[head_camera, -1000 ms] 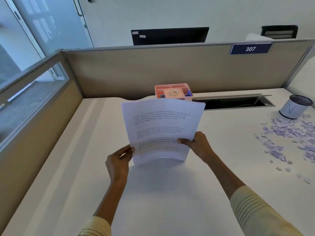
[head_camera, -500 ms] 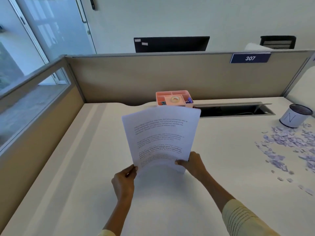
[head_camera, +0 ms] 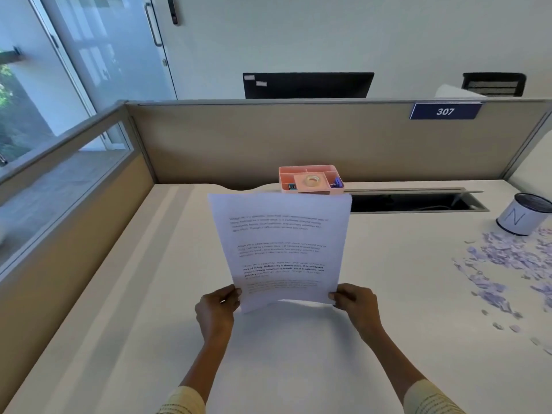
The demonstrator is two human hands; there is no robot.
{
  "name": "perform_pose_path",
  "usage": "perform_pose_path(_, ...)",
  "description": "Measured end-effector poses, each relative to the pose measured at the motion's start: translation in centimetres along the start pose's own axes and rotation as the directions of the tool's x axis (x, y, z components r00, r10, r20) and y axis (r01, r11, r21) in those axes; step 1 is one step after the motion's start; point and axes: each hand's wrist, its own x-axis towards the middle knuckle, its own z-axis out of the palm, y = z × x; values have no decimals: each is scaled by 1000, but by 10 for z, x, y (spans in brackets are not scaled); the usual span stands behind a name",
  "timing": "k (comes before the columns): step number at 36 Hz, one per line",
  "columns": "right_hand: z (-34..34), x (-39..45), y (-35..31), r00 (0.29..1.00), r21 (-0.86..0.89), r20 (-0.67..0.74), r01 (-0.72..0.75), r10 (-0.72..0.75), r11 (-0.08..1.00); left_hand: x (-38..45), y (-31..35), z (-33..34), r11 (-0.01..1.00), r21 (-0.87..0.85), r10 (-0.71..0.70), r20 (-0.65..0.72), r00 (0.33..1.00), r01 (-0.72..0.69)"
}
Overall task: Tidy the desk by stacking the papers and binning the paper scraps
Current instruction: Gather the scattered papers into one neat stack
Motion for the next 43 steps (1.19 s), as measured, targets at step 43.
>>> perform_pose_path(43, 172, 51, -78, 990, 93, -19, -138, 140, 986, 180, -10, -98, 963, 241, -126, 23, 992, 117)
